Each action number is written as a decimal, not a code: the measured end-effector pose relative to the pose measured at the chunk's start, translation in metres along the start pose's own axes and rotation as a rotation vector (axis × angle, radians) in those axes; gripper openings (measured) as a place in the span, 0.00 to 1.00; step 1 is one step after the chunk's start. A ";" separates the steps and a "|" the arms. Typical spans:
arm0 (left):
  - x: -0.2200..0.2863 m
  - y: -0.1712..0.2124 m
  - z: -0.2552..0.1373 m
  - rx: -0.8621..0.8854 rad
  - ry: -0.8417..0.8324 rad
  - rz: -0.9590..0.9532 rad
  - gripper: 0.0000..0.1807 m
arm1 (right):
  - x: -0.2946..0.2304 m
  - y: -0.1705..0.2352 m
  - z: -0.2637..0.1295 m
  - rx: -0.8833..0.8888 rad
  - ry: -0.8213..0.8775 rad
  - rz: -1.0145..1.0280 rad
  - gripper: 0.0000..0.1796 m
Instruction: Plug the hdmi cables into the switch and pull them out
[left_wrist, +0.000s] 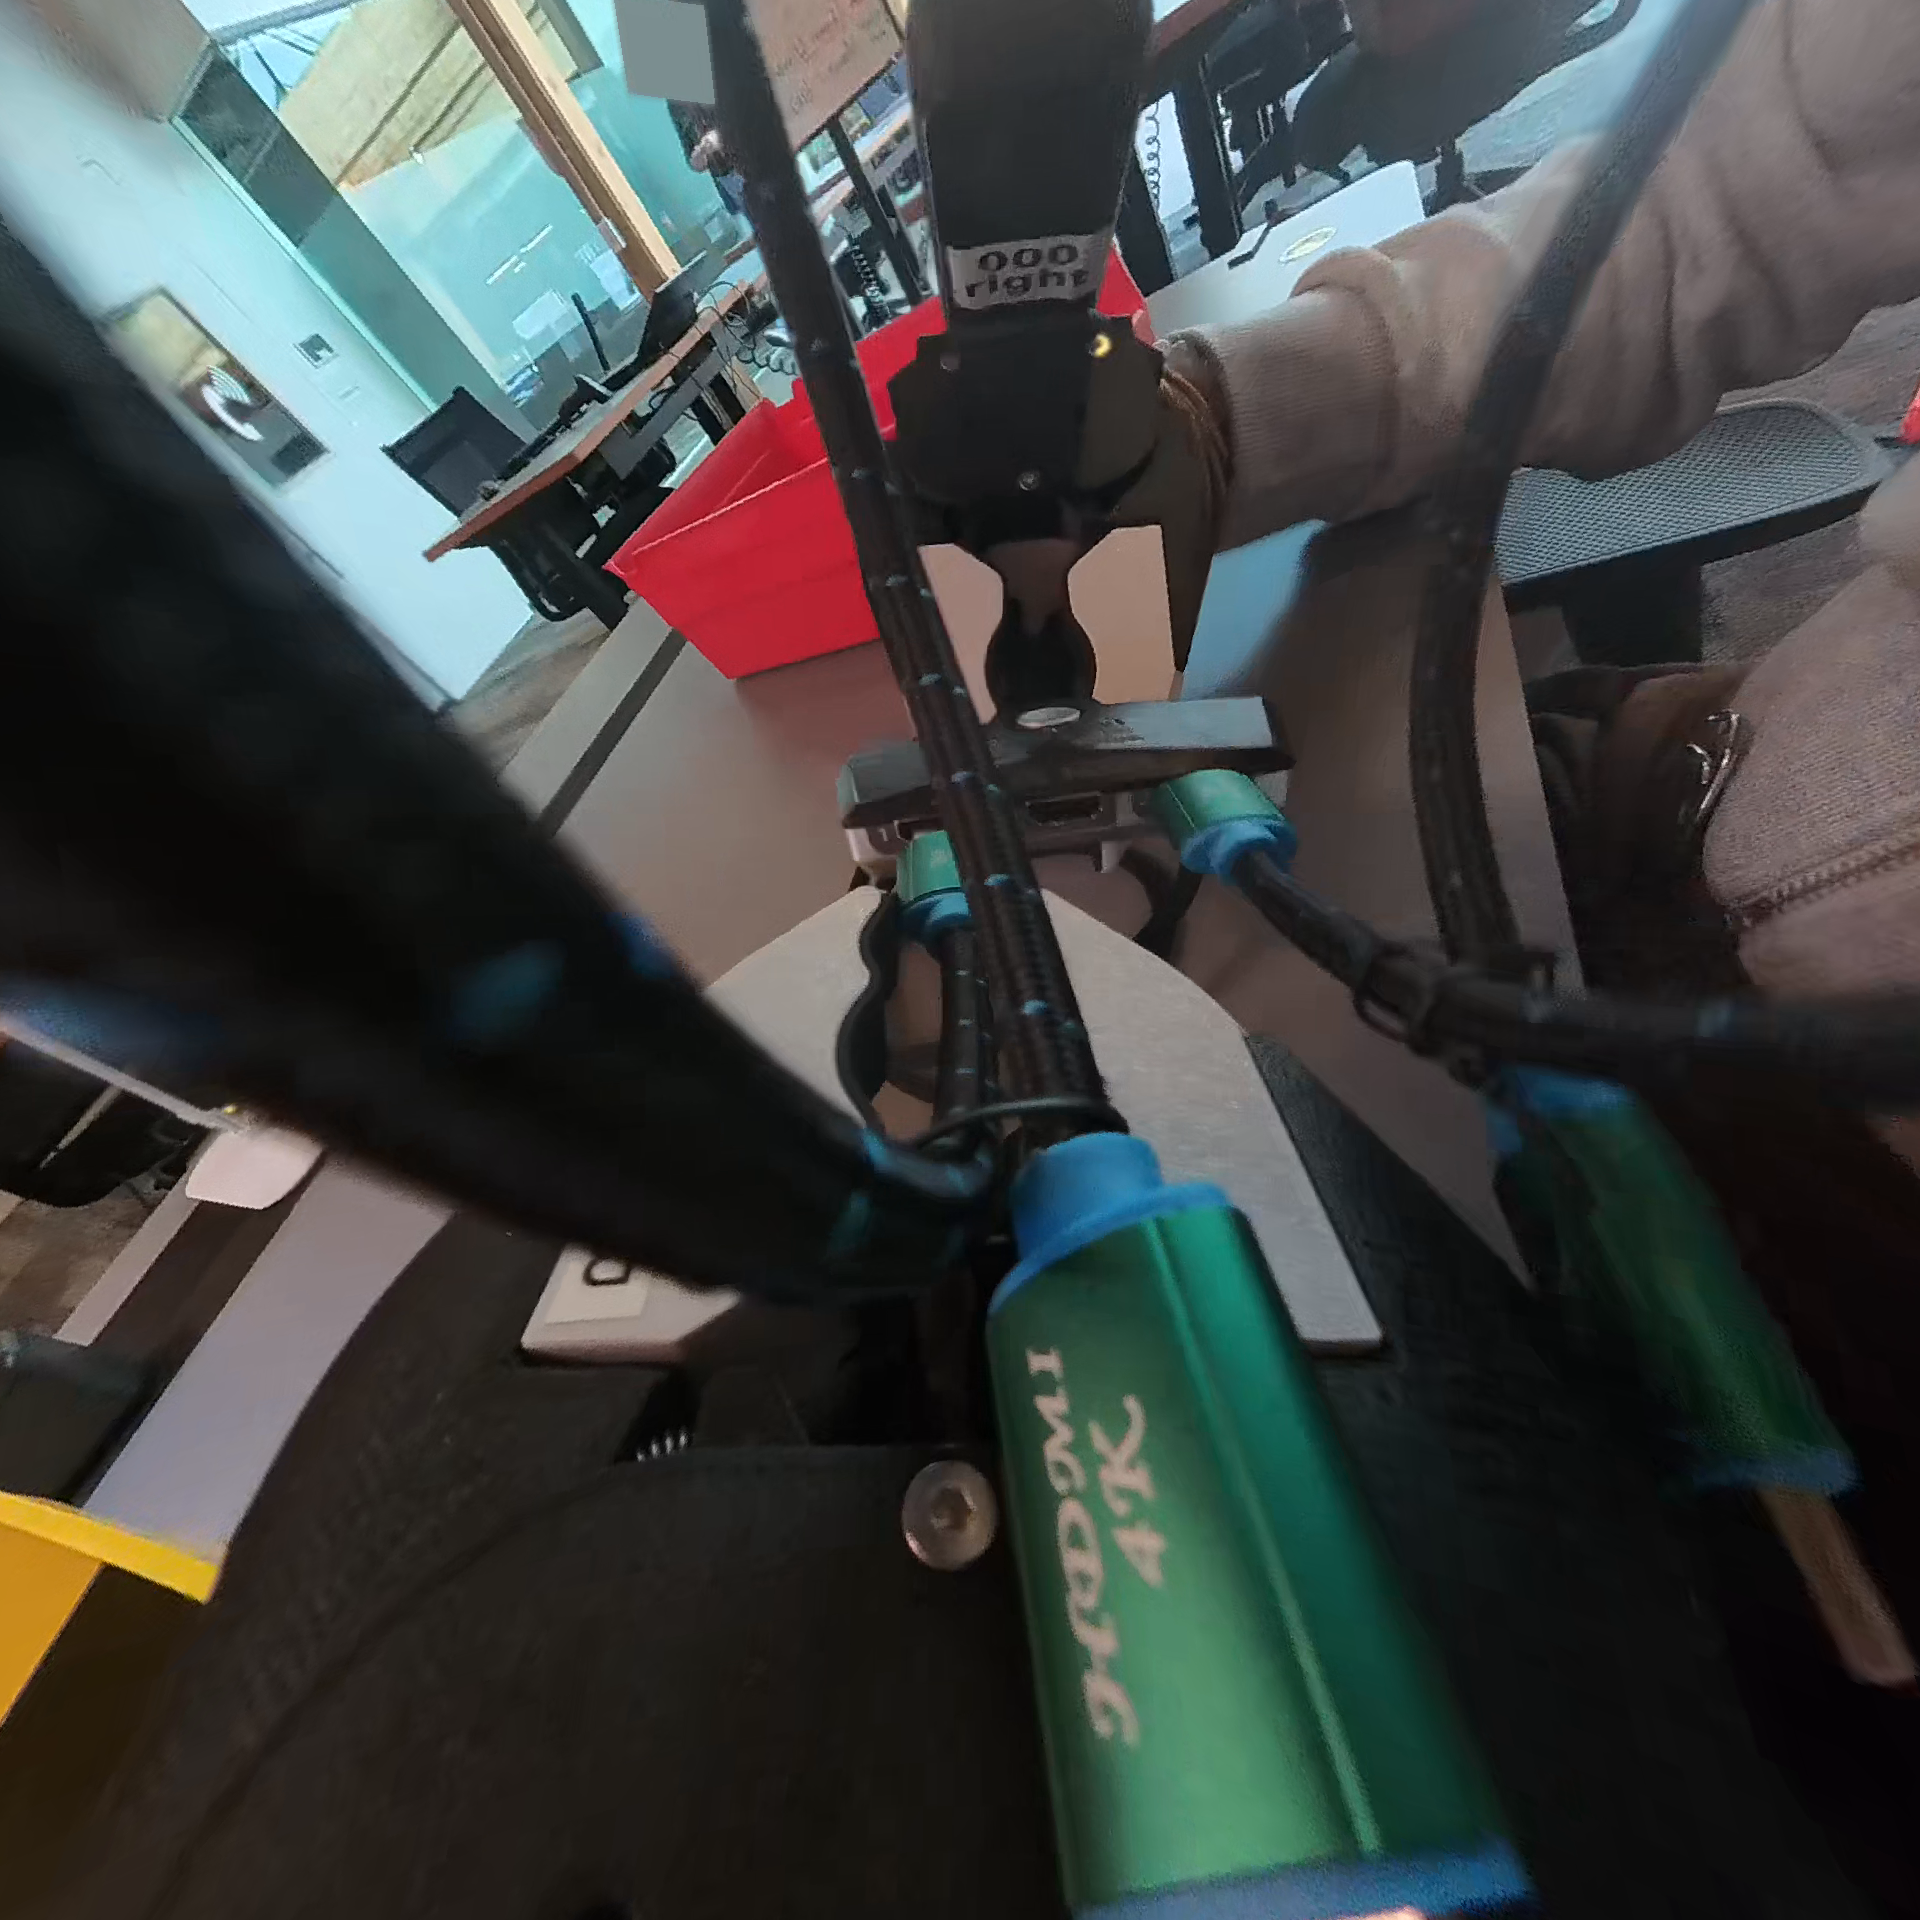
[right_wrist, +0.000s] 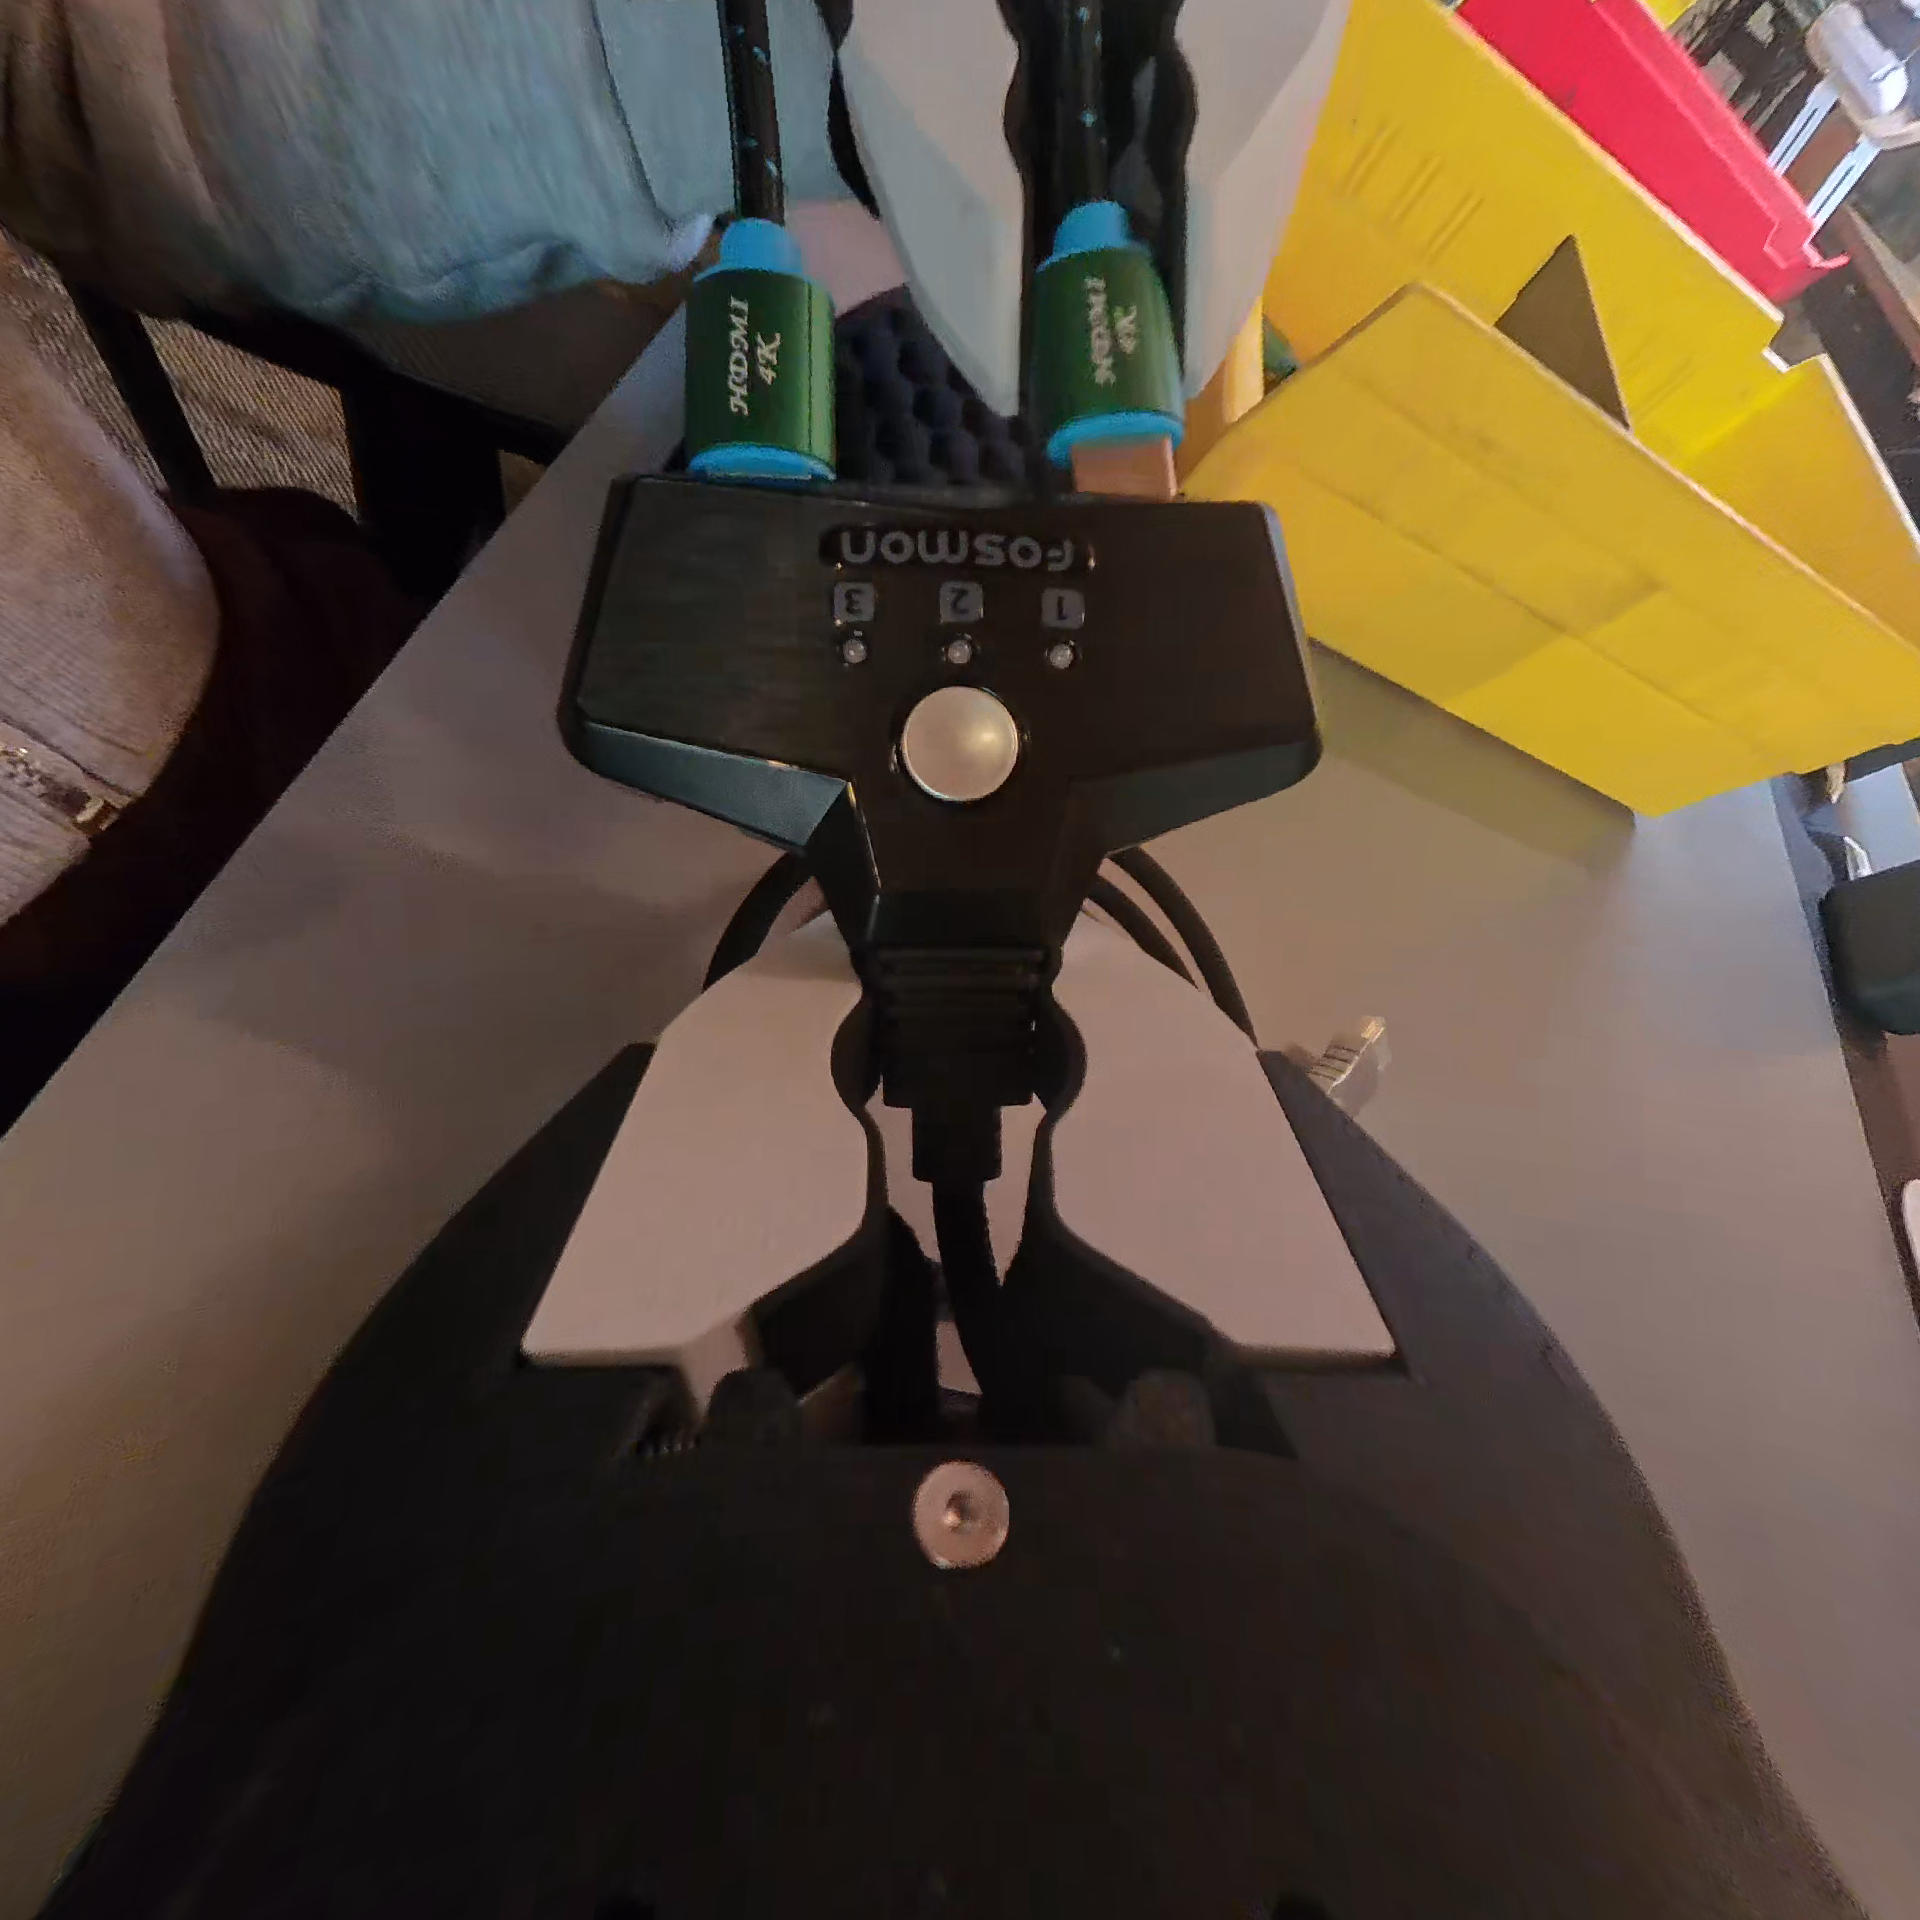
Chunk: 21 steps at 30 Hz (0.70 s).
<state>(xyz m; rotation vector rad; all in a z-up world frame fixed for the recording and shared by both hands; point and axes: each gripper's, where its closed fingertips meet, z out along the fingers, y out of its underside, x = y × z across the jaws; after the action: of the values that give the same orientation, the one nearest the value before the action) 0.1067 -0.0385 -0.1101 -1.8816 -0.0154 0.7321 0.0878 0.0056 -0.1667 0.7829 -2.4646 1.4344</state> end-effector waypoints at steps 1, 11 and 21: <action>0.000 0.000 0.000 0.000 -0.001 -0.002 0.11 | -0.001 0.002 0.001 -0.017 -0.002 -0.006 0.14; -0.001 0.009 -0.002 -0.050 0.006 -0.044 0.11 | 0.000 0.005 0.005 -0.041 0.018 -0.022 0.14; 0.001 0.011 0.002 -0.037 0.024 -0.055 0.12 | -0.001 0.007 0.006 -0.052 0.015 -0.029 0.14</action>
<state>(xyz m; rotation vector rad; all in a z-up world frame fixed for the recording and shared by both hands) 0.1034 -0.0413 -0.1203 -1.9174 -0.0651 0.6757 0.0856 0.0035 -0.1756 0.7910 -2.4587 1.3561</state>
